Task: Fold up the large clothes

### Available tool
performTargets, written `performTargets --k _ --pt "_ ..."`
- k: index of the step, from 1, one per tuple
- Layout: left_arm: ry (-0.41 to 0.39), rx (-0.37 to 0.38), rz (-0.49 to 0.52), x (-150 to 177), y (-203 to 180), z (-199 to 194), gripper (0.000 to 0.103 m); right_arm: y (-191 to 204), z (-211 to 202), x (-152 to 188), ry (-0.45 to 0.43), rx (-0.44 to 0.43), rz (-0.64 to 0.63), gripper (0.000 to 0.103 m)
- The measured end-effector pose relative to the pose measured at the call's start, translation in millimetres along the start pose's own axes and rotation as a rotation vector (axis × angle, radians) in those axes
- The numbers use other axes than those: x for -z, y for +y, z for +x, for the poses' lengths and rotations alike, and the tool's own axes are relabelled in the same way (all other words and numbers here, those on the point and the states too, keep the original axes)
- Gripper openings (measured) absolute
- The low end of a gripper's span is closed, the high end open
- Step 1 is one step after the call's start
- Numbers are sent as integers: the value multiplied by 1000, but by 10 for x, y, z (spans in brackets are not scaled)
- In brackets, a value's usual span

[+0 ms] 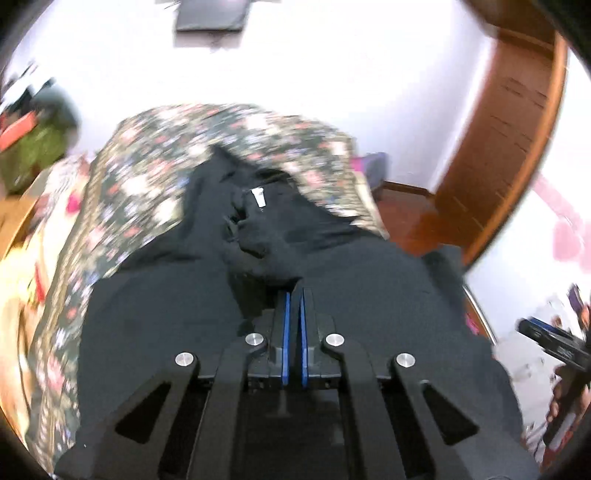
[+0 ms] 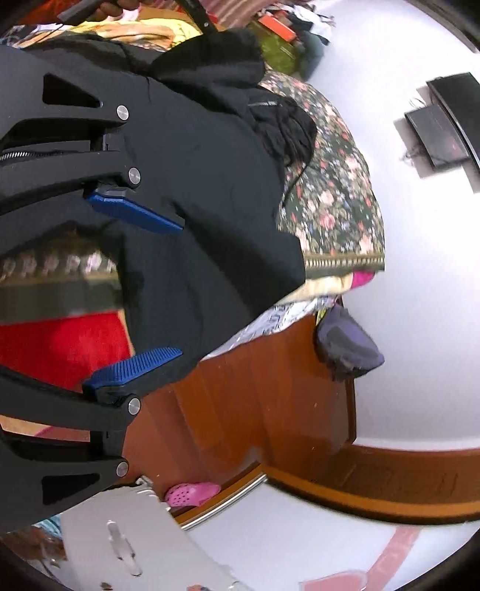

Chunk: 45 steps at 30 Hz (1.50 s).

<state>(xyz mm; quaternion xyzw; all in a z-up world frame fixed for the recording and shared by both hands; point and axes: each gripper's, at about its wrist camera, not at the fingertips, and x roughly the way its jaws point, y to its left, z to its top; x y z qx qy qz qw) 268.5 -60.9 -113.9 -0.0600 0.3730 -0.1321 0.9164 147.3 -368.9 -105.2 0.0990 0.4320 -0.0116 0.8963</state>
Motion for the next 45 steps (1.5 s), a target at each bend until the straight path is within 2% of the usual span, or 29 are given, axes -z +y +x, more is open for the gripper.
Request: performTargets --k 4,8,13,18,21,22,23,26,31,35,39,41,43,45 --pt "37 68 78 28 -372 118 3 -124 8 28 18 -23 49 60" --pt "131 121 147 207 -684 314 3 -250 113 77 64 -61 108 60" --pt "254 89 222 497 -898 555 6 -439 297 197 134 -89 185 60" --pt "241 57 288 573 -1021 456 10 -645 466 291 192 -161 299 60" --pt "252 88 287 551 -1043 369 22 -750 580 309 223 -205 372 60" --pt "244 96 280 533 -1021 313 29 -798 631 317 230 -218 401 60" --pt "231 92 277 513 -1003 292 37 -812 650 325 230 -221 413 60" --pt "179 51 281 445 -913 215 50 -879 774 337 246 -245 467 60" --pt "141 -83 352 445 -776 152 51 -964 994 315 276 -290 548 60" --pt "147 -116 327 454 -575 166 51 -965 1174 257 303 -221 526 60" --pt "152 -139 287 462 -386 170 51 -1000 1296 181 316 -207 531 60" --pt "155 -151 275 476 -327 160 51 -1017 1330 123 316 -189 523 53" --pt "153 -161 269 483 -280 155 51 -1007 1316 86 307 -161 510 36" --pt "148 -165 266 483 -240 132 51 -968 1249 45 277 -144 474 25"
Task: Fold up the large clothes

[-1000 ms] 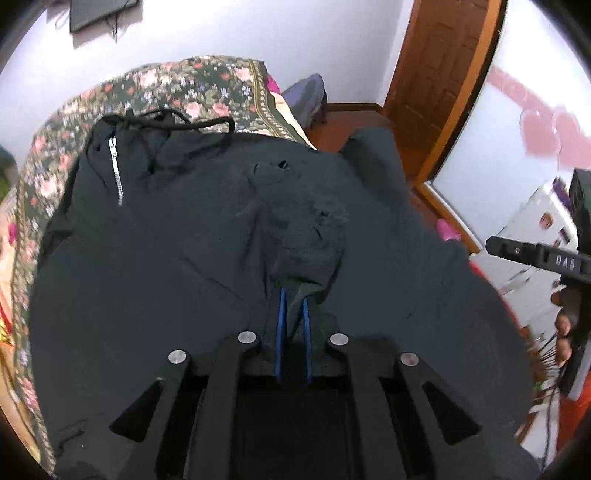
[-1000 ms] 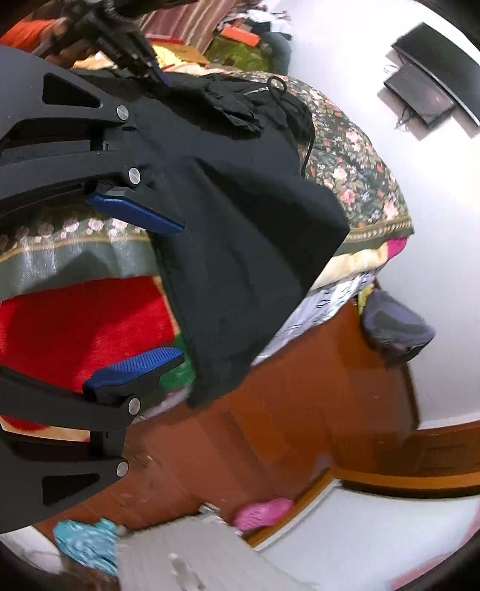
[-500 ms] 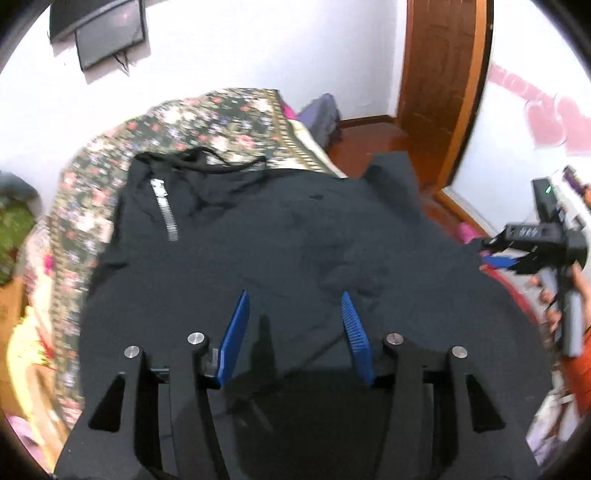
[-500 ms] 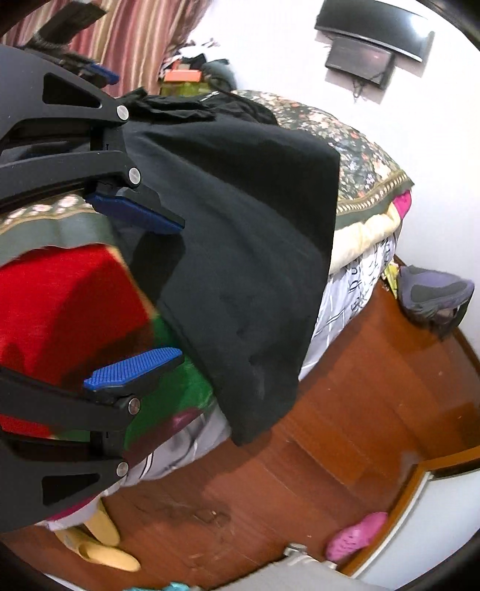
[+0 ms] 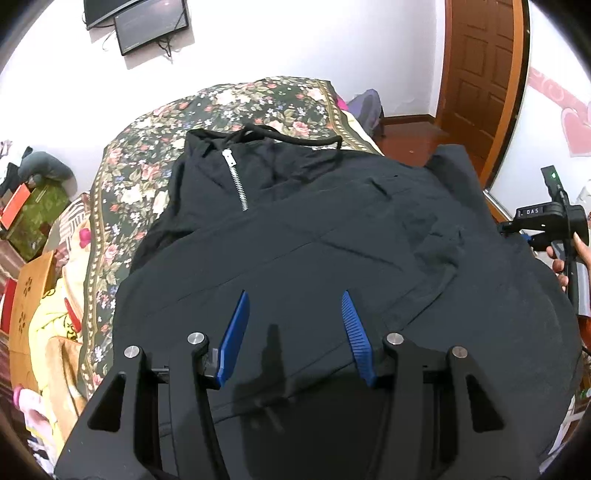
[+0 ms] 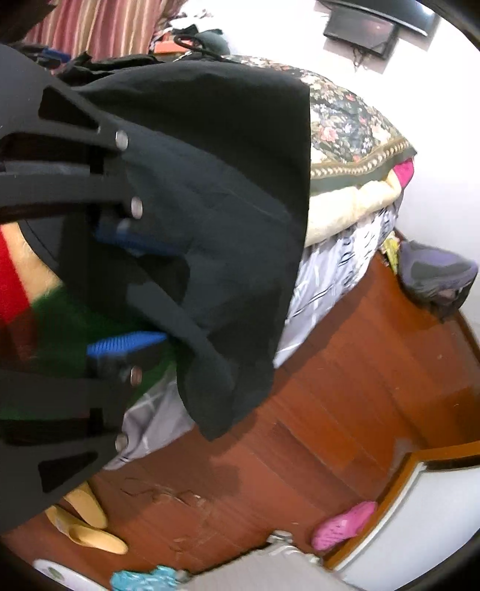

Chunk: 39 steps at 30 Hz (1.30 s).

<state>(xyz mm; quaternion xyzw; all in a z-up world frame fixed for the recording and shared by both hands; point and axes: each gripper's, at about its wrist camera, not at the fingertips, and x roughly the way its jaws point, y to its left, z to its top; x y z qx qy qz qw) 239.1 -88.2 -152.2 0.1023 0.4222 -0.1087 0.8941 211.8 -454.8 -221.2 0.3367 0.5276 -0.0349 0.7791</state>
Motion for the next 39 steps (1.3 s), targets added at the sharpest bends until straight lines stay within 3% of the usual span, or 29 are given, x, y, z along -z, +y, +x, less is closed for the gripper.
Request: performTargets --k 3,7,11,13,17,21,27,34,39 --pt "-12 -16 -1 18 57 -37 51 141 -185 9 -83 22 -75 12" --pt "-33 -33 -13 34 161 -125 51 490 -675 44 -214 2 -208 8" --pt "-59 -44 -38 33 288 -217 51 1118 -1307 219 -347 -67 -432 8" --pt "-73 -53 -44 39 338 -265 51 1397 -1471 344 -370 -115 -520 7" --pt "-95 -49 -64 53 422 -348 51 1895 -1452 709 -332 -192 -671 7" --pt "-103 -40 -74 110 502 -407 51 2248 -967 1173 -194 -239 -774 7" --pt "-83 -38 -73 279 603 -438 51 2355 -238 1657 -27 -156 -835 8" --pt "-73 -20 -100 408 684 -423 52 2431 -485 1681 -42 -79 -874 10" --pt "-77 -18 -113 395 687 -410 52 2379 -788 1615 -89 -105 -860 15"
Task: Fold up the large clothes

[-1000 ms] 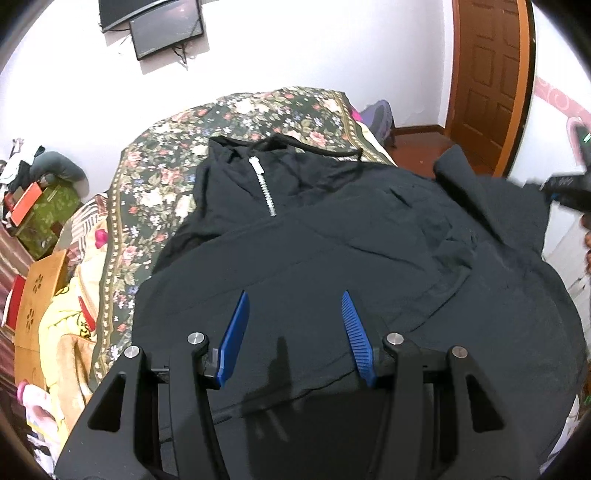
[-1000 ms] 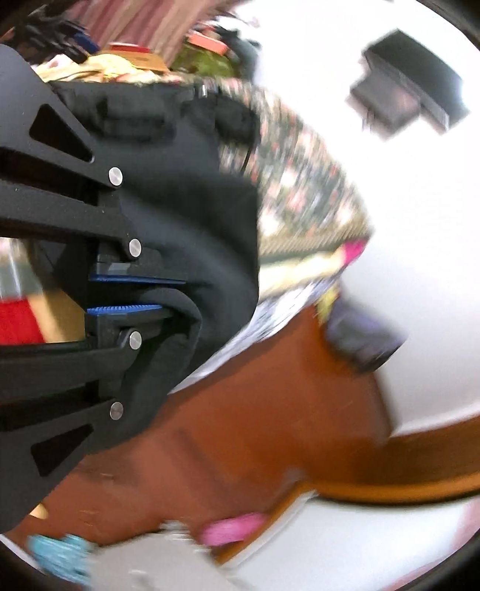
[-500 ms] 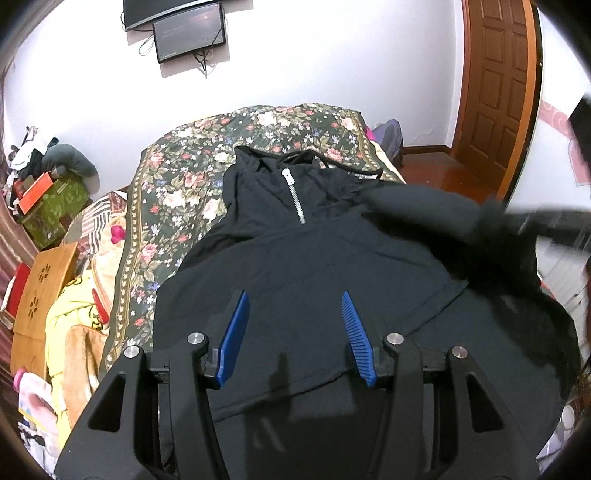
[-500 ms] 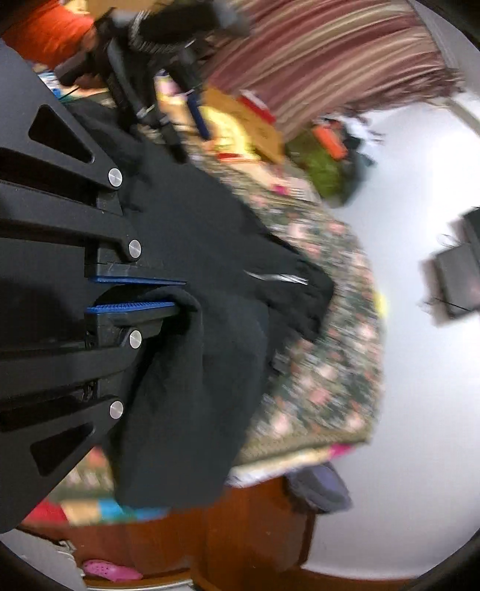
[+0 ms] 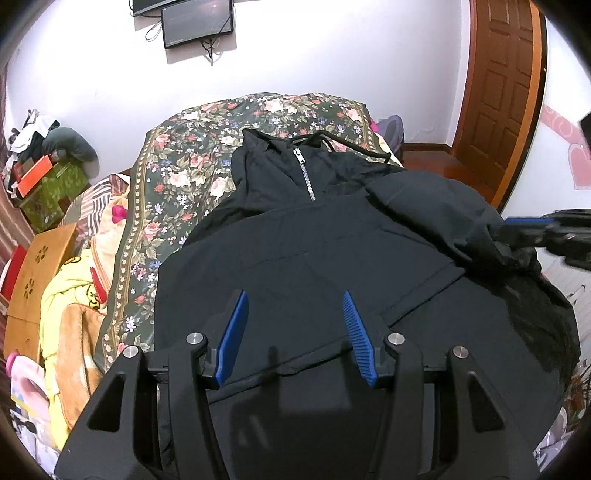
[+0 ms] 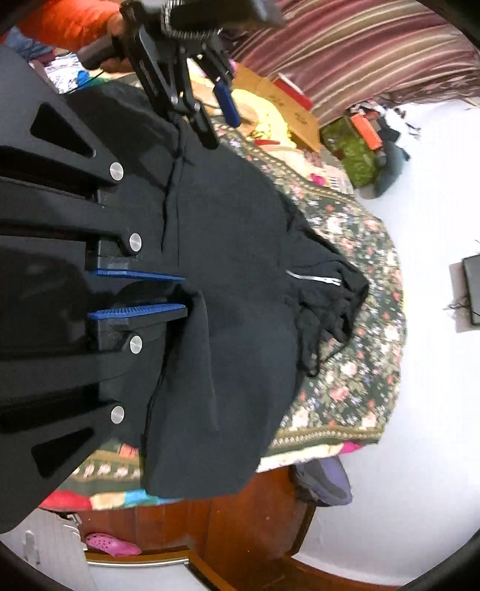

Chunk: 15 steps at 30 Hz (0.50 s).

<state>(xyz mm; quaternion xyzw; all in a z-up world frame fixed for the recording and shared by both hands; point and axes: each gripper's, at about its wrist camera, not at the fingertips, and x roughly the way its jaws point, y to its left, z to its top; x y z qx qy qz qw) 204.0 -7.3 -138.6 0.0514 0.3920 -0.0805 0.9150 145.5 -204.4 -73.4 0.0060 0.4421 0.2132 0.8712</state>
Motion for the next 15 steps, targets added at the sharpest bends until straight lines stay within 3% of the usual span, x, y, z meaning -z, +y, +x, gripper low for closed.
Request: performTargets --k 2,4,6,9,15 --pt "-2 -1 -5 -12 -6 2 52 -75 -110 1 -45 13 23 29" --pt "-1 -3 -9 -26 -16 13 52 -201 -210 12 -99 45 58 64" --pt "2 -4 -12 -35 -30 25 52 -361 -274 29 -149 85 118 76" --pt "4 -4 -12 -43 -63 37 52 -653 -244 55 -135 88 243 76" --pt "18 -9 -14 -50 -130 98 52 -1304 99 272 -42 -19 597 76"
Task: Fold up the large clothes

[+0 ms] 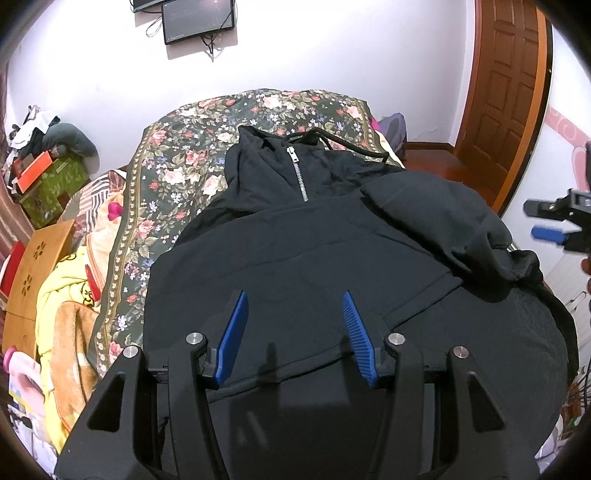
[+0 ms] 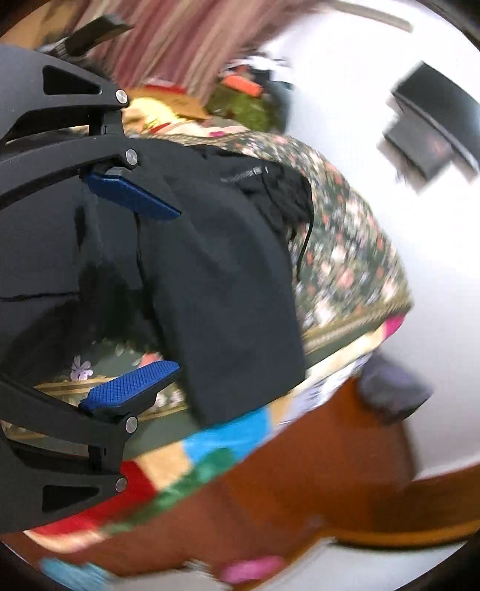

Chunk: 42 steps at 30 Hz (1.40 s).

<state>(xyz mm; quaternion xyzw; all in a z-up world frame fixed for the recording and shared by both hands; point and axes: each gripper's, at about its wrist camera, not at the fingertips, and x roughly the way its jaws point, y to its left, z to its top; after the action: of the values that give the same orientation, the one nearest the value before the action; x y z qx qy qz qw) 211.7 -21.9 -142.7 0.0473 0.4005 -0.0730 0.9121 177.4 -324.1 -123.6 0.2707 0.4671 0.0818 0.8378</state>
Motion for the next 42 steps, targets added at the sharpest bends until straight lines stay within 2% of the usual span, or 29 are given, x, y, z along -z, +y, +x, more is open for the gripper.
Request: performTargets --k 2,6,9,11,13,14,16,19,24,31,38,41,42 --pt "4 -1 -5 -6 -4 20 52 -153 153 4 37 -31 84 76" --pt "9 3 -20 -21 12 49 52 -292 377 2 102 -78 172 76" --pt "8 2 -30 -21 33 56 52 -349 490 -34 111 -101 222 76" --pt "9 1 -36 -12 63 55 52 -345 451 -56 89 -93 218 67" --pt "9 -2 -40 2 86 55 52 -271 439 -86 73 -79 200 40" --pt "8 -4 -42 10 105 52 52 -292 417 -85 70 -85 193 34" --pt "4 -9 -46 22 149 38 52 -175 363 -95 56 -62 143 26" --pt "-10 -17 -57 40 230 -3 52 -26 224 -107 -7 -33 60 18" --pt "-30 -23 -87 77 420 -92 52 352 -35 -135 -93 -47 -53 14" --pt "-48 -26 -136 168 683 -203 52 1175 -239 -61 -200 -59 -276 12" --pt "-67 -45 -173 301 966 -398 52 2017 5 257 -118 -149 -500 11" --pt "-73 -58 -198 367 1119 -501 52 2345 320 498 -18 -177 -591 11" --pt "-72 -61 -206 396 1159 -534 52 2457 490 633 41 -185 -627 11"
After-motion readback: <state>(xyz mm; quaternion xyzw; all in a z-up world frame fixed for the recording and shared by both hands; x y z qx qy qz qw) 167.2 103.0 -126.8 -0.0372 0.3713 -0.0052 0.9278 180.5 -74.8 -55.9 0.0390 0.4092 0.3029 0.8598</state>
